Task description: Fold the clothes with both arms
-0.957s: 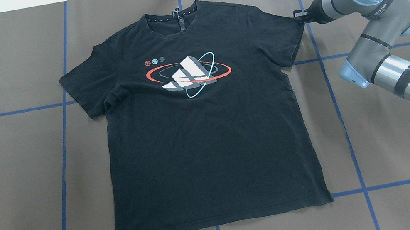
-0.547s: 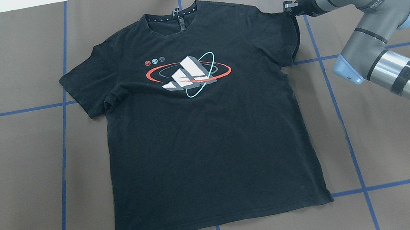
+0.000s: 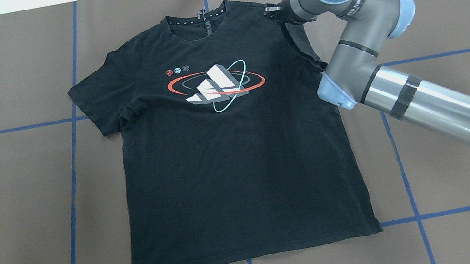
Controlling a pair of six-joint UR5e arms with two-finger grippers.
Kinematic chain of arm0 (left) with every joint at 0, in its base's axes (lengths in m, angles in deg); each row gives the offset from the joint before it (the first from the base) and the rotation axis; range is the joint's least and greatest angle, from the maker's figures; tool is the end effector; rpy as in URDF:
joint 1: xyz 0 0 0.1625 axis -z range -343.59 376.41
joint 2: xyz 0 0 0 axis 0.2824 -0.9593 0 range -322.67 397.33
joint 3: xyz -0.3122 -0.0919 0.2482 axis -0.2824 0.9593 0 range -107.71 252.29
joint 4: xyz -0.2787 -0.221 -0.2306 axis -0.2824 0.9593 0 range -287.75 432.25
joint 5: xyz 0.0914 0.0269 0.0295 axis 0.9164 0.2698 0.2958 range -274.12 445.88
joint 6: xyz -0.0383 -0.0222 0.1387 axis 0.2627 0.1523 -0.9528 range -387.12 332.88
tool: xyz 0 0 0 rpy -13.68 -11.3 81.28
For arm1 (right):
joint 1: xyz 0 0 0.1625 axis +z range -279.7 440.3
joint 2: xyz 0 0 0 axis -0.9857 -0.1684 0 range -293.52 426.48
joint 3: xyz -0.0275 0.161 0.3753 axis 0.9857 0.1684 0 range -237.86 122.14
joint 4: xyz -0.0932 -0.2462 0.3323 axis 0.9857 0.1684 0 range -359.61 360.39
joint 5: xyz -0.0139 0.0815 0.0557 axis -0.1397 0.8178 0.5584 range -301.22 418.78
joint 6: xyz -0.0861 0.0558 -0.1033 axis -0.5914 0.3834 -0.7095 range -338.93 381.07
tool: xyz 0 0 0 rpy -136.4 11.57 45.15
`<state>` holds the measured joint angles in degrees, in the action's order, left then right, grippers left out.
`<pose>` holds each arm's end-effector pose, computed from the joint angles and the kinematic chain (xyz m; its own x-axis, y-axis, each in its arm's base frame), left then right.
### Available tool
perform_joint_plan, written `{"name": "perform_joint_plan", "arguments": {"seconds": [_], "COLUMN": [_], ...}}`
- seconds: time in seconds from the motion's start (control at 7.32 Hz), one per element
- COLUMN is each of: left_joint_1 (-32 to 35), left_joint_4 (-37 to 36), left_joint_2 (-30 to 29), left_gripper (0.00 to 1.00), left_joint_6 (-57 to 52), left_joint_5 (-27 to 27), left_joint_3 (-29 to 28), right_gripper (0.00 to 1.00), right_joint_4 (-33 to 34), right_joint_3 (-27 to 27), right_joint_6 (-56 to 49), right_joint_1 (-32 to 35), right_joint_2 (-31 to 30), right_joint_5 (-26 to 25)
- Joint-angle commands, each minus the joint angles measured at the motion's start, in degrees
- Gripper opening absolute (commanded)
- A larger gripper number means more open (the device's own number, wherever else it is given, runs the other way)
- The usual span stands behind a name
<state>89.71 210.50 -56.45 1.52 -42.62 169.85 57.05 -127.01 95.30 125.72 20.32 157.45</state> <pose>0.1229 -0.5585 0.4635 0.5923 0.4164 -0.6897 0.1577 0.7796 0.6061 -0.5026 -0.6686 0.2974 0.5419 0.1671 0.8237 -0.4871 0.8611 0.1457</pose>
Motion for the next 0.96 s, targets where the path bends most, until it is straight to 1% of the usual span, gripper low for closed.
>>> {"name": "perform_joint_plan", "arguments": {"seconds": [0.0,0.14,0.41,0.55,0.82], "left_joint_1": [0.0,0.0,0.0,-0.09,-0.26], "left_joint_4": [0.0,0.0,0.0,0.0,0.09], "left_joint_2": [-0.09,-0.09,-0.17,-0.17,-0.17], "left_gripper": [1.0,1.0,1.0,1.0,1.0], "left_joint_6": [-0.07,0.02,0.02,-0.07,-0.07], "left_joint_5": [0.0,0.0,0.0,-0.09,-0.09], "left_joint_3": [0.0,0.0,-0.09,-0.09,-0.26], "right_gripper": [0.0,0.0,0.0,0.0,0.0], "right_joint_4": [2.05,1.88,1.88,1.96,1.97], "right_joint_3": [6.63,7.88,8.07,8.76,12.18], "right_joint_6": [1.7,1.71,1.71,1.88,3.37], "right_joint_1": [-2.78,-3.49,-4.2,-4.72,-5.16], "right_joint_2": [5.37,5.9,6.69,8.18,10.64], "right_joint_5": [-4.61,-5.32,-5.68,-6.29,-7.43]}}
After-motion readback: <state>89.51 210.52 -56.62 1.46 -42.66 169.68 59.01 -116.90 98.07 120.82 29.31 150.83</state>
